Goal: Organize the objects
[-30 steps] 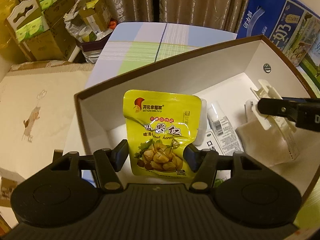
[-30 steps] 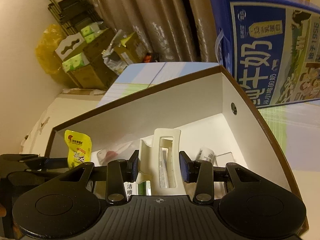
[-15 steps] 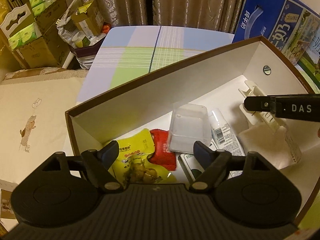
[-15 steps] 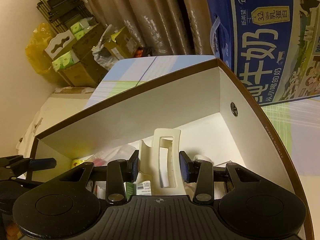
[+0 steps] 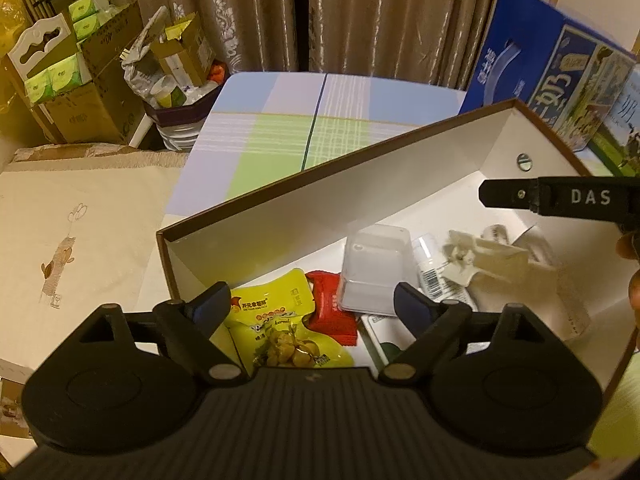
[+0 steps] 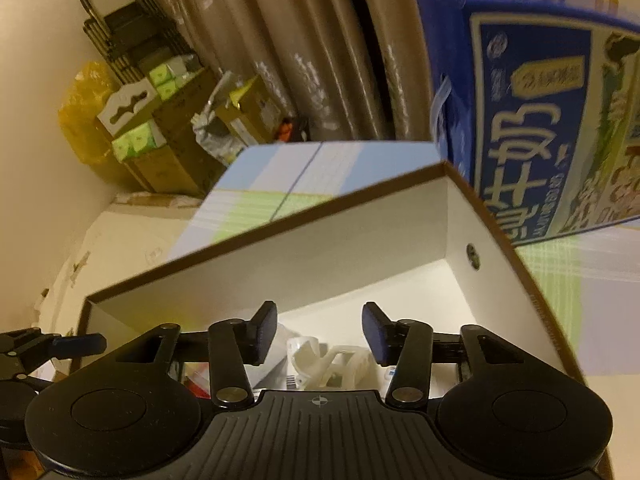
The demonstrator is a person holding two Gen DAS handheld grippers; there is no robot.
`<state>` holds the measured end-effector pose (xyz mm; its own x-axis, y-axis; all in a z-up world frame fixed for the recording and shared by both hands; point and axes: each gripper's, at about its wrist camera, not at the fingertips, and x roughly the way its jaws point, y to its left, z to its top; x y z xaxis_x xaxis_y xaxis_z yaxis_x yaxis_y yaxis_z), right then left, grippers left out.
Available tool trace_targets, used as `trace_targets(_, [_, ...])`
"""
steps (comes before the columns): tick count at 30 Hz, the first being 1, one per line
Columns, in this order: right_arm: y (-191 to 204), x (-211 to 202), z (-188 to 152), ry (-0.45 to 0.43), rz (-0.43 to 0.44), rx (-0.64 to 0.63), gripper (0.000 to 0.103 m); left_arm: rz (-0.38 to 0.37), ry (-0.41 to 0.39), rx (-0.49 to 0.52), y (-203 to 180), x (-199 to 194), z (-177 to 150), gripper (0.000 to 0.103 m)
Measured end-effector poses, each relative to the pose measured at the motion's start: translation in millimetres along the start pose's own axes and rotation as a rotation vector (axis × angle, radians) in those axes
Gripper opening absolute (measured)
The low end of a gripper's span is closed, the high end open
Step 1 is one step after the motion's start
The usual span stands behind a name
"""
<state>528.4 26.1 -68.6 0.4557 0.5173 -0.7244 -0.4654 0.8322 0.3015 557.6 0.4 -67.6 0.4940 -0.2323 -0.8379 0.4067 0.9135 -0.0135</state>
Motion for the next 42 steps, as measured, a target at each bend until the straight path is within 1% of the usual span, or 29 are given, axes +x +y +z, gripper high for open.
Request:
trace_targets(2, [-1, -14, -3, -0.024, 0.01, 0.008, 0.05, -0.008, -0.021, -0.002, 0, -9, -2, 0.092])
trace_targets(3, [0, -20, -3, -0.033, 0.011, 0.013, 0.055, -0.009, -0.03, -0.005, 0, -14, -4, 0.093])
trace_targets(6, [-1, -44, -11, -0.066, 0.013, 0.017, 0.066, -0.025, -0.057, -0.017, -1, -30, -10, 0.095])
trace_targets(9, [-2, -70, -21, -0.1, 0.015, 0.026, 0.069, -0.04, -0.087, -0.027, -4, -49, -21, 0.097])
trace_targets(15, [-2, -118, -49, -0.15, 0.028, 0.043, 0.07, -0.045, -0.131, -0.061, -12, -88, -48, 0.102])
trace_targets(19, [3, -143, -68, -0.162, 0.009, 0.019, 0.07, -0.057, -0.158, -0.081, -20, -114, -66, 0.102])
trace_targets(25, [4, -178, -99, -0.171, 0.006, -0.003, 0.07, -0.058, -0.19, -0.105, -36, -150, -95, 0.102])
trace_targets(31, [2, -215, -124, -0.188, 0.041, -0.024, 0.07, -0.054, -0.217, -0.117, -54, -181, -124, 0.102])
trace_targets(33, [0, -228, -133, -0.19, 0.065, -0.028, 0.07, -0.053, -0.221, -0.123, -61, -191, -134, 0.102])
trace_targets(37, [-9, -253, -147, -0.195, 0.115, -0.001, 0.07, -0.021, -0.227, -0.114, -79, -208, -153, 0.102])
trace_targets(39, [-12, -264, -155, -0.193, 0.115, -0.002, 0.07, -0.023, -0.232, -0.11, -87, -217, -163, 0.102])
trace_targets(42, [-13, -279, -167, -0.184, 0.093, -0.016, 0.07, -0.026, -0.237, -0.101, -101, -230, -176, 0.102])
